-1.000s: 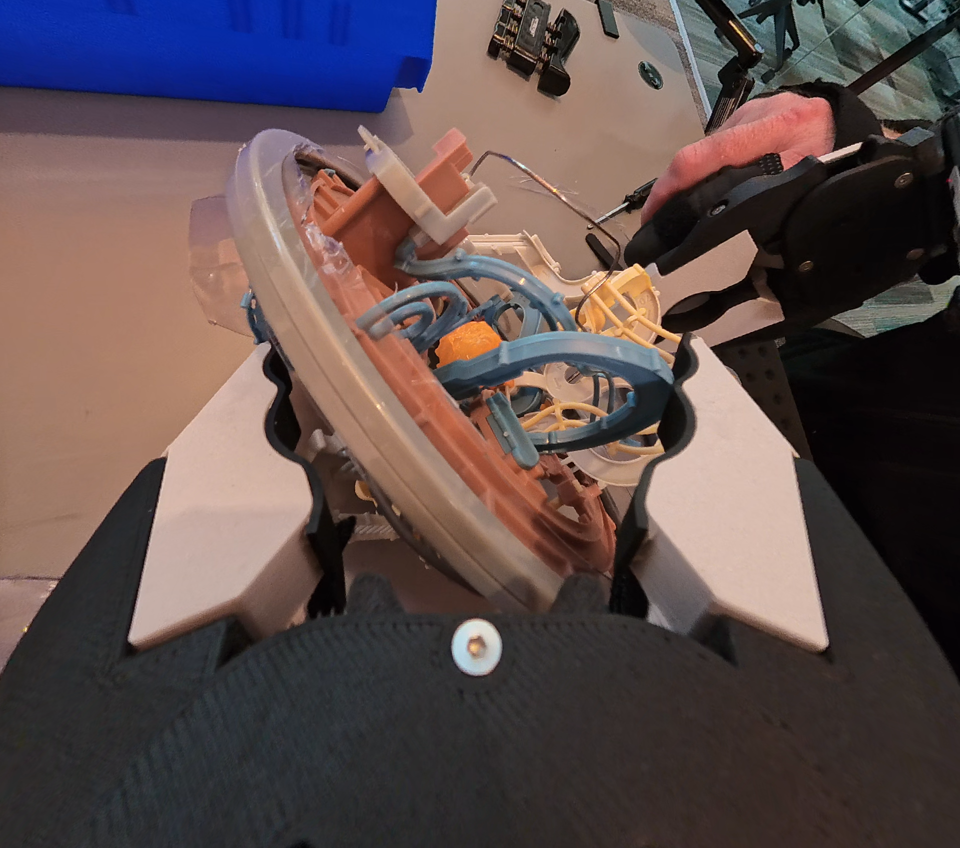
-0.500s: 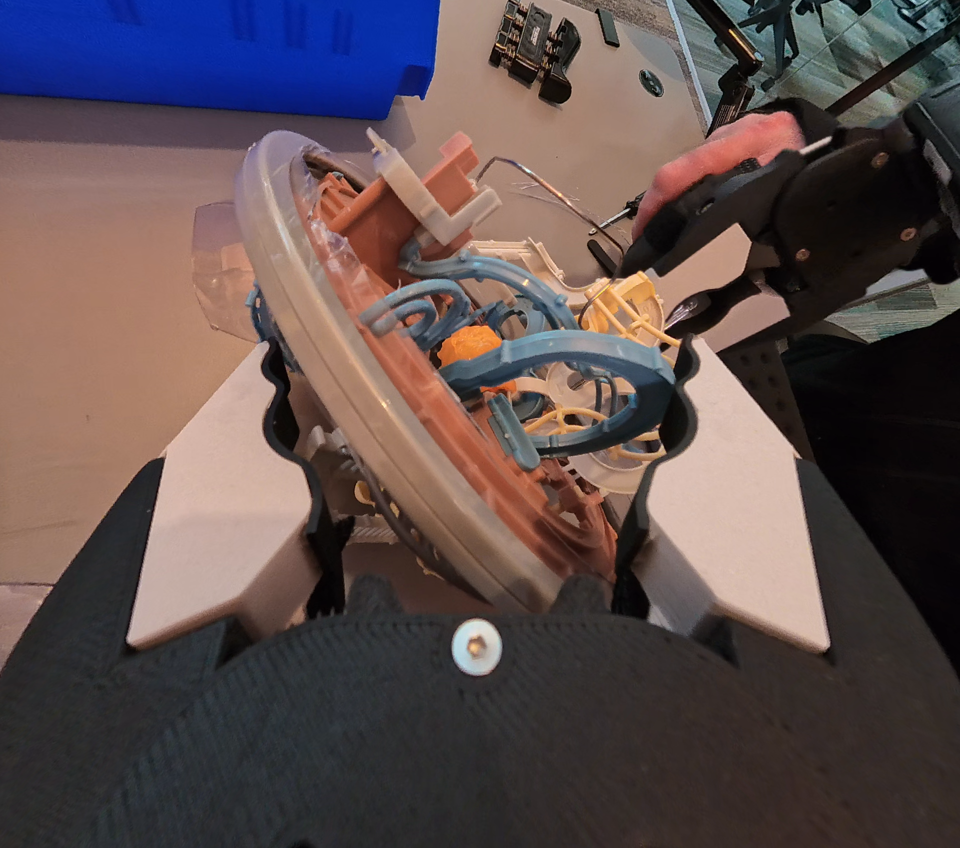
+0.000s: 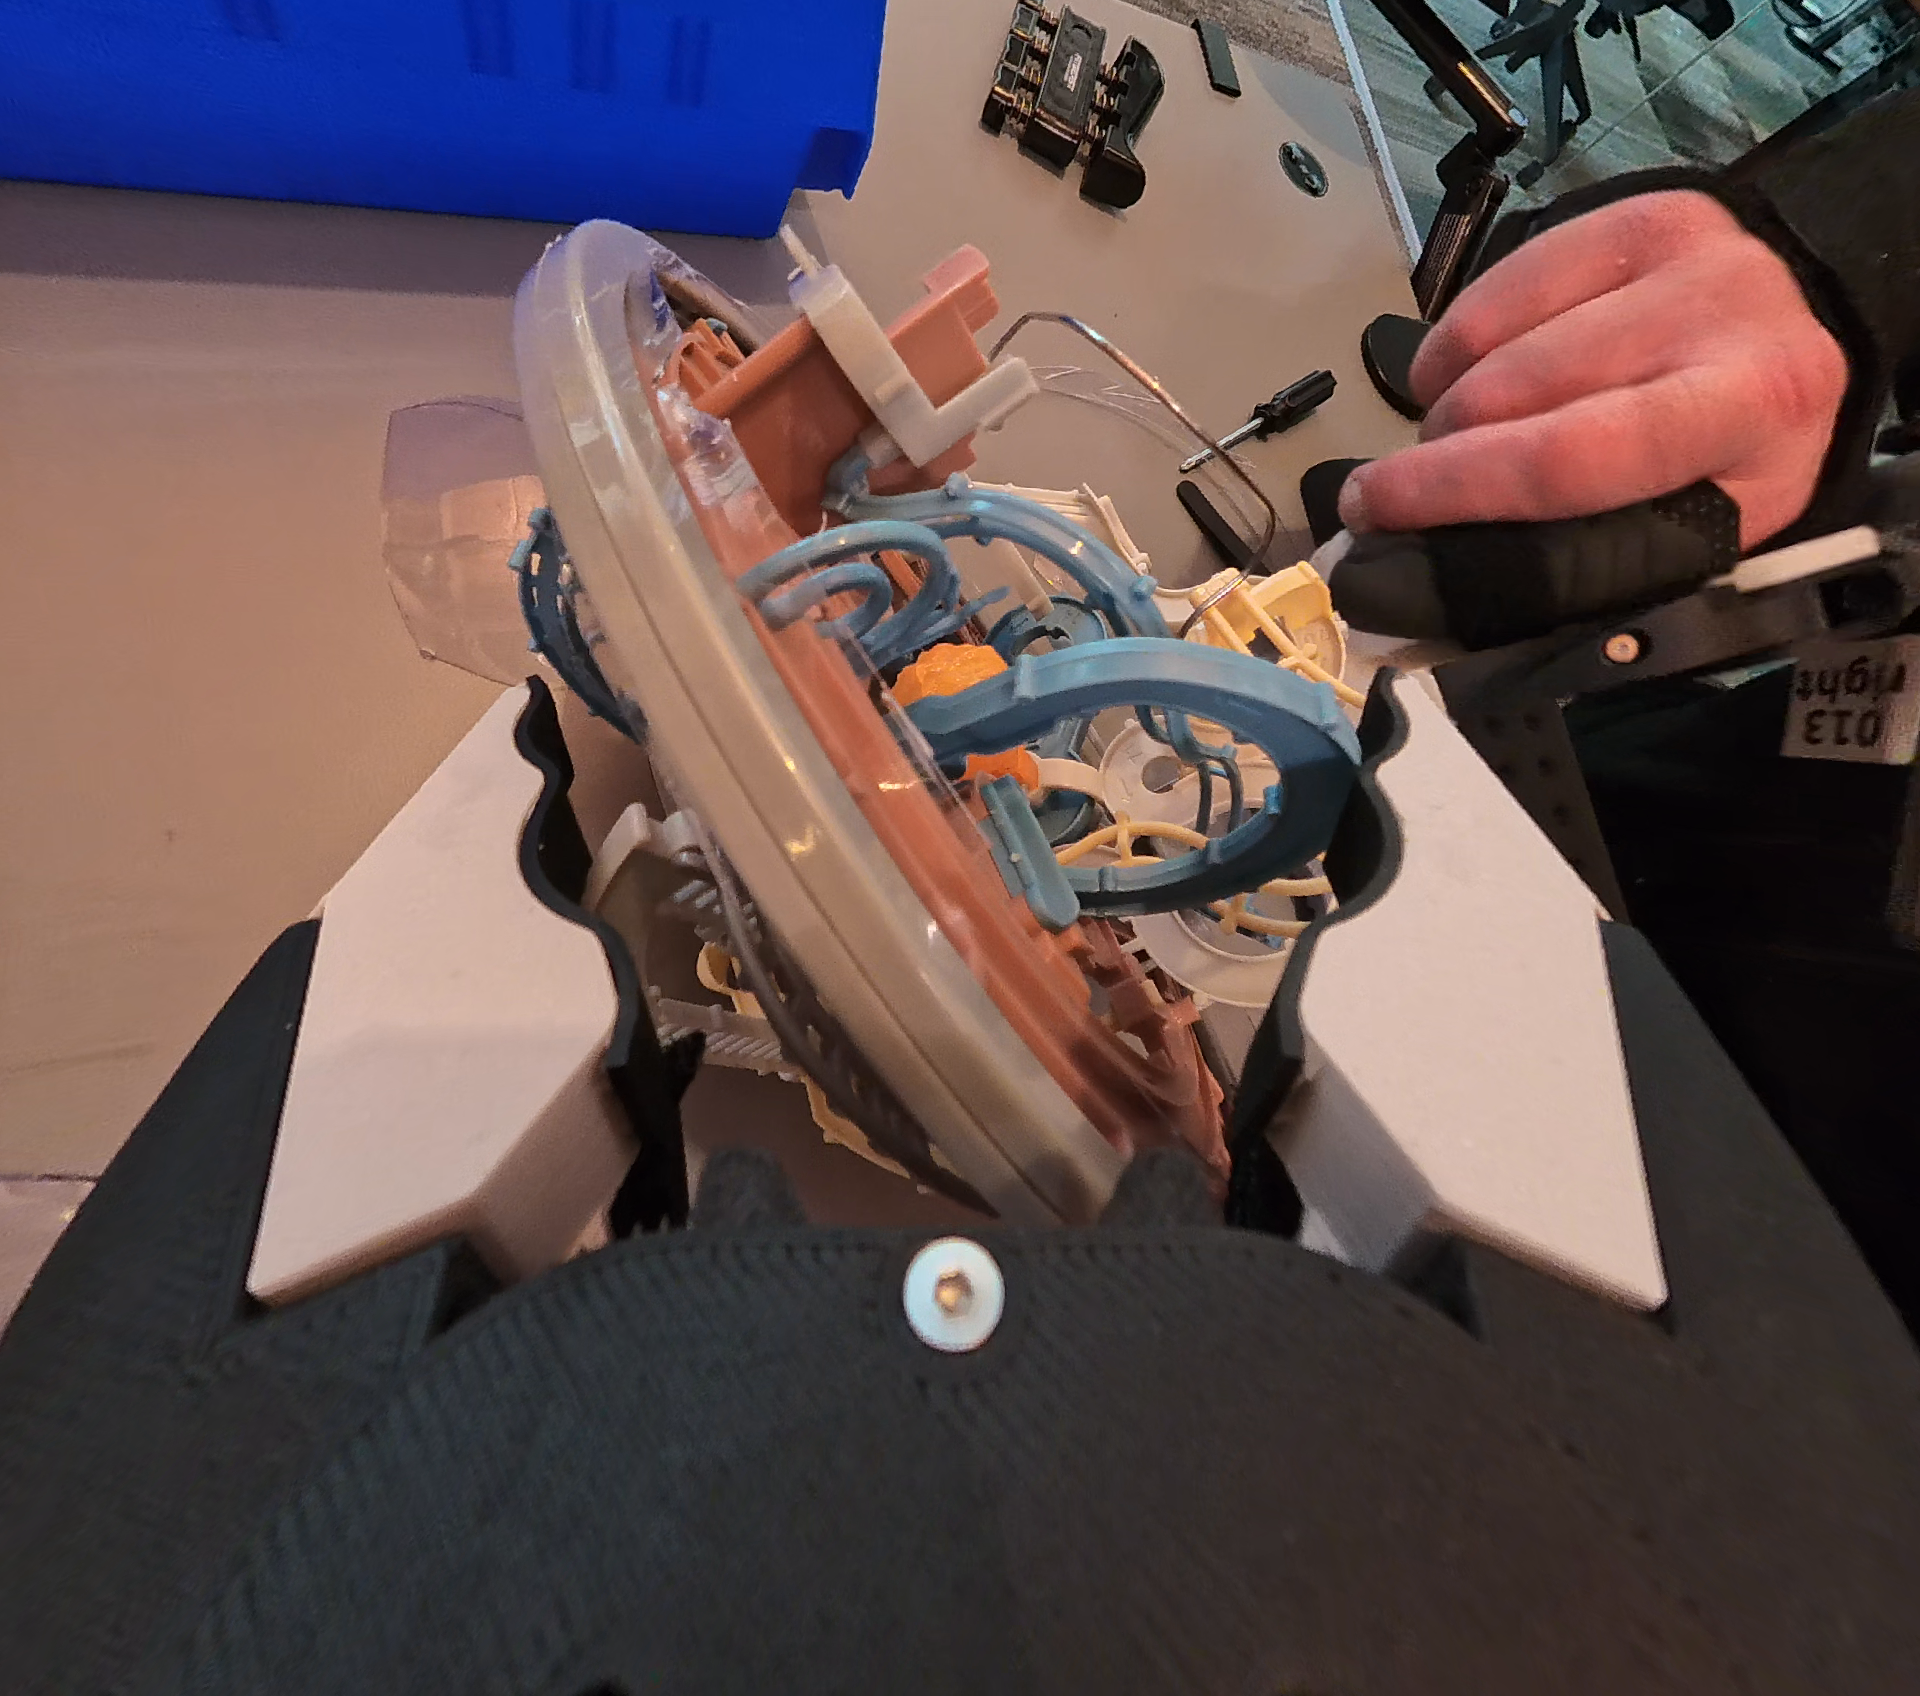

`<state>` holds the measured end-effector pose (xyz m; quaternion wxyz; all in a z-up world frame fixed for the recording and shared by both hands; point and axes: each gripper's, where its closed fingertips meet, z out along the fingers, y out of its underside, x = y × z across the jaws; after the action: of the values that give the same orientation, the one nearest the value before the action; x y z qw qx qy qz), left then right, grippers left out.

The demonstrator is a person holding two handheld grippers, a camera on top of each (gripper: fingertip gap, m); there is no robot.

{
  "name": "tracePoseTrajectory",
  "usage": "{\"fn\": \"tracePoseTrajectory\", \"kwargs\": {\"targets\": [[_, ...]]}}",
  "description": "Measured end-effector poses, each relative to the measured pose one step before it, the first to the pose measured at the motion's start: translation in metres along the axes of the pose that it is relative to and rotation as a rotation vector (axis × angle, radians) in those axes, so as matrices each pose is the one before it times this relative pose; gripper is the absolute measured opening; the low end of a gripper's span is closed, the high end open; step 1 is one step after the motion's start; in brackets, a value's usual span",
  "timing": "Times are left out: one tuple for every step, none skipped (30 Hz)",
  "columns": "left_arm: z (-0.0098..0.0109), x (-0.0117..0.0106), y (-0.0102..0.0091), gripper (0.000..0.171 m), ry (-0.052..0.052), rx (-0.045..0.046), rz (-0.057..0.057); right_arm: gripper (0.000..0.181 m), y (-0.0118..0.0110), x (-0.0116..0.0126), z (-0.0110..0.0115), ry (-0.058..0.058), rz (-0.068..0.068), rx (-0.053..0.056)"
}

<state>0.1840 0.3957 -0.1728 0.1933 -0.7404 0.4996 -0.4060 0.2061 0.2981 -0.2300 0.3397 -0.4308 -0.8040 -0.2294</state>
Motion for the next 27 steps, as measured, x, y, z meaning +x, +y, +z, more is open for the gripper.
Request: {"fn": "tracePoseTrajectory", "kwargs": {"targets": [[0.00011,-0.00007,-0.00005,0.143,0.0004,-0.00152,0.0000,0.006,-0.00070,0.00069,-0.00013,0.0278,-0.0772,-0.0144],[0.00013,-0.00002,0.00000,0.143,0.0008,-0.00226,0.0003,0.006,-0.00153,0.00072,-0.00041,0.0295,-0.0757,-0.0137],[0.00015,-0.00011,-0.00017,0.143,0.0012,-0.00170,-0.0001,0.006,-0.00421,-0.00005,-0.00059,0.0288,-0.0827,0.0028],[0.00099,0.00061,-0.00039,0.143,0.0050,-0.00050,-0.0055,0.006,-0.00929,-0.00230,-0.00013,0.0153,-0.0730,0.0320],[0.00216,0.00124,-0.00105,0.143,0.0034,0.00116,0.0004,0.005,-0.00938,-0.00546,0.00247,-0.0045,-0.0613,0.0195],[0.00297,0.00231,-0.00118,0.143,0.0045,-0.00318,0.0028,0.005,-0.00677,-0.00589,0.00412,-0.0093,-0.0617,-0.0024],[0.00219,0.00134,-0.00095,0.143,0.0037,-0.00802,0.0059,0.006,-0.00375,-0.00264,0.00255,-0.0028,-0.0237,-0.0081],[0.00125,0.00024,-0.00092,0.143,0.0040,-0.00544,0.0057,0.006,-0.00080,0.00003,-0.00049,-0.0083,0.0337,0.0049],[0.00056,-0.00012,-0.00082,0.143,0.0054,0.00098,0.0032,0.006,0.00235,0.00307,-0.00320,-0.0046,0.0581,0.0119],[0.00025,0.00016,-0.00054,0.143,0.0052,0.00485,0.0027,0.006,0.00450,0.00476,-0.00514,-0.0024,0.0710,0.0106],[-0.00014,0.00007,0.00005,0.143,0.0017,0.00256,0.0022,0.007,0.00511,0.00444,-0.00590,-0.0095,0.0929,0.0126],[-0.00022,-0.00002,-0.00008,0.143,-0.0006,0.00204,0.0002,0.006,0.00363,0.00357,-0.00691,-0.0112,0.1053,0.0289],[0.00012,0.00006,-0.00010,0.143,-0.0009,0.00127,-0.0001,0.006,0.00345,0.00269,-0.00677,-0.0099,0.1123,0.0372],[0.00008,0.00011,-0.00008,0.143,-0.0003,-0.00050,0.0002,0.006,0.00419,0.00081,-0.00600,-0.0181,0.1278,0.0387],[0.00016,0.00008,0.00008,0.143,0.0006,-0.00224,0.0007,0.006,0.00314,0.00023,-0.00553,-0.0206,0.1400,0.0501],[0.00021,-0.00001,-0.00008,0.143,0.0011,-0.00081,-0.0002,0.007,0.00100,0.00064,-0.00580,-0.0161,0.1343,0.0642],[0.00008,-0.00007,-0.00042,0.143,-0.0005,0.00220,-0.0007,0.007,0.00009,0.00075,-0.00603,-0.0157,0.1313,0.0662],[-0.00003,-0.00010,-0.00057,0.142,-0.0040,0.00337,-0.0005,0.007,-0.00152,0.00184,-0.00626,-0.0111,0.1338,0.0729],[-0.00070,0.00010,-0.00080,0.142,-0.0081,0.00663,0.0033,0.007,-0.00305,0.00257,-0.00670,-0.0056,0.1223,0.0790],[-0.00194,-0.00074,-0.00186,0.140,-0.0200,0.01413,0.0094,0.007,-0.00244,0.00271,-0.00659,-0.0034,0.1041,0.0689],[-0.00374,-0.00147,-0.00342,0.138,-0.0372,0.02165,0.0241,0.007,-0.00108,0.00240,-0.00637,-0.0038,0.0896,0.0544],[-0.00477,-0.00111,-0.00225,0.137,-0.0449,0.01130,0.0423,0.007,-0.00072,0.00264,-0.00598,-0.0010,0.0779,0.0471],[-0.00565,0.00043,-0.00186,0.138,-0.0407,0.00542,0.0492,0.007,-0.00130,0.00210,-0.00574,-0.0047,0.0692,0.0450],[-0.00766,0.00112,-0.00519,0.138,-0.0408,0.02183,0.0431,0.007,-0.00263,0.00087,-0.00562,-0.0132,0.0637,0.0463],[-0.00918,0.00289,-0.00807,0.136,-0.0370,0.03348,0.0357,0.007,-0.00481,-0.00049,-0.00576,-0.0221,0.0641,0.0537],[-0.00931,0.00498,-0.00895,0.133,-0.0323,0.02846,0.0343,0.007,-0.00666,-0.00108,-0.00582,-0.0244,0.0617,0.0614],[-0.00866,0.00688,-0.00936,0.128,-0.0389,0.02339,0.0530,0.007,-0.00776,-0.00249,-0.00545,-0.0282,0.0526,0.0639]]}}
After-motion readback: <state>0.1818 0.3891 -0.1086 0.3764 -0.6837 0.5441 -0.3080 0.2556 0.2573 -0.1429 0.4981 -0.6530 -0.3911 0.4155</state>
